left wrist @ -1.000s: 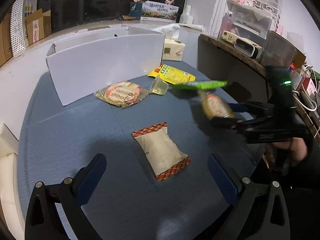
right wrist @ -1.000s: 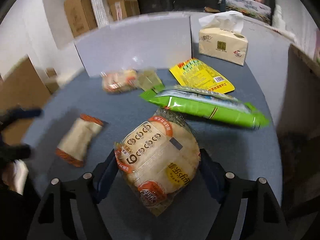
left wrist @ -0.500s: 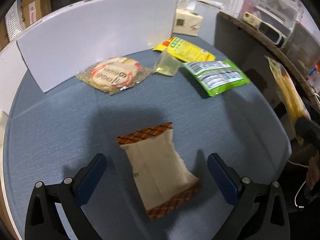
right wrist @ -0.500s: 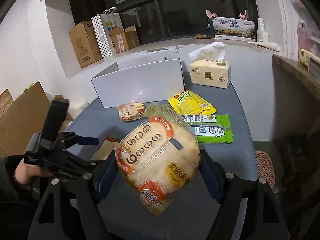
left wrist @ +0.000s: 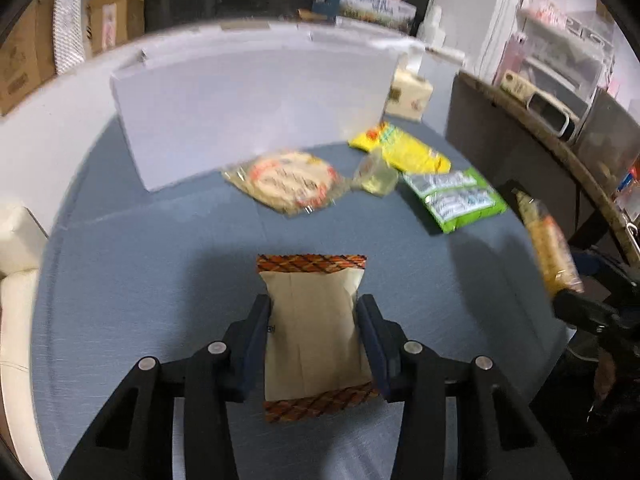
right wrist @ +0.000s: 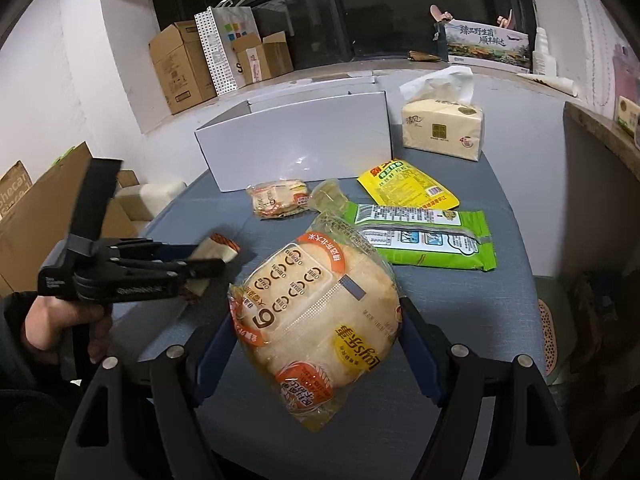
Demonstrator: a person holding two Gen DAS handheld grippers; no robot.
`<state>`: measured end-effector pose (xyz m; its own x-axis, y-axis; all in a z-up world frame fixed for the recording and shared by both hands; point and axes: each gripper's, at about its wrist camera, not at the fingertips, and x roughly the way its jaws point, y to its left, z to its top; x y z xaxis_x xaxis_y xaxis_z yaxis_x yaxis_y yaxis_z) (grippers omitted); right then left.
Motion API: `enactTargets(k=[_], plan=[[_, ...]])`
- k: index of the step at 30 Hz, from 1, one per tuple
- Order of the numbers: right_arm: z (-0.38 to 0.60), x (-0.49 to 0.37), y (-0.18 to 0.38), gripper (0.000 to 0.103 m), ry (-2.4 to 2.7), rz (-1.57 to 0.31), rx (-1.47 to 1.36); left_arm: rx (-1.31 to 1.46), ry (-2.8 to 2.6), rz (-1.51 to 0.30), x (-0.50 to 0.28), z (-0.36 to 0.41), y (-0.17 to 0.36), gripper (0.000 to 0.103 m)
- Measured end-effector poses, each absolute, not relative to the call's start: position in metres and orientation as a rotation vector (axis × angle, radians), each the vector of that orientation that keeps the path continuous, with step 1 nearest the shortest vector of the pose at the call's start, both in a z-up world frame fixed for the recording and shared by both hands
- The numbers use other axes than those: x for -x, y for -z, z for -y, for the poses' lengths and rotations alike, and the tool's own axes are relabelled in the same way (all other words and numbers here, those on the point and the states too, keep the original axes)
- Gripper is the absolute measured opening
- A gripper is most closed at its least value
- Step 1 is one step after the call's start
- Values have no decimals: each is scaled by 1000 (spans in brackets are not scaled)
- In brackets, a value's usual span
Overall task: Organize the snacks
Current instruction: 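Carry the bun and wafer packets into the white box and open both grippers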
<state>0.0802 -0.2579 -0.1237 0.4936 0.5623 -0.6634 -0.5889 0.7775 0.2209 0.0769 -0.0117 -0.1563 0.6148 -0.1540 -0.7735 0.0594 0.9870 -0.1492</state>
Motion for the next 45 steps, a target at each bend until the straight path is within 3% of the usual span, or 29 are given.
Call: enactTargets(k=[15, 25, 36, 38, 39, 41, 45], plan=[[217, -105, 84, 81, -745, -692, 75, 111, 92, -639, -73, -24, 75, 49], [169, -199, 15, 81, -795, -555, -5, 96, 69, -568, -156, -51, 22, 49], [137, -328, 1, 81, -675, -647, -75, 80, 10, -600, -257, -80, 3, 50], [132, -340, 0, 83, -666, -649, -82, 67, 8, -607, -269, -81, 5, 54], [130, -345, 0, 86, -662, -647, -92, 57, -9, -611, -273, -82, 7, 71], [128, -354, 5, 103, -687, -666, -139, 76, -29, -619, -277, -88, 14, 103], [128, -361, 23, 103, -694, -740, -166, 124, -36, -641, -276, -99, 31, 103]])
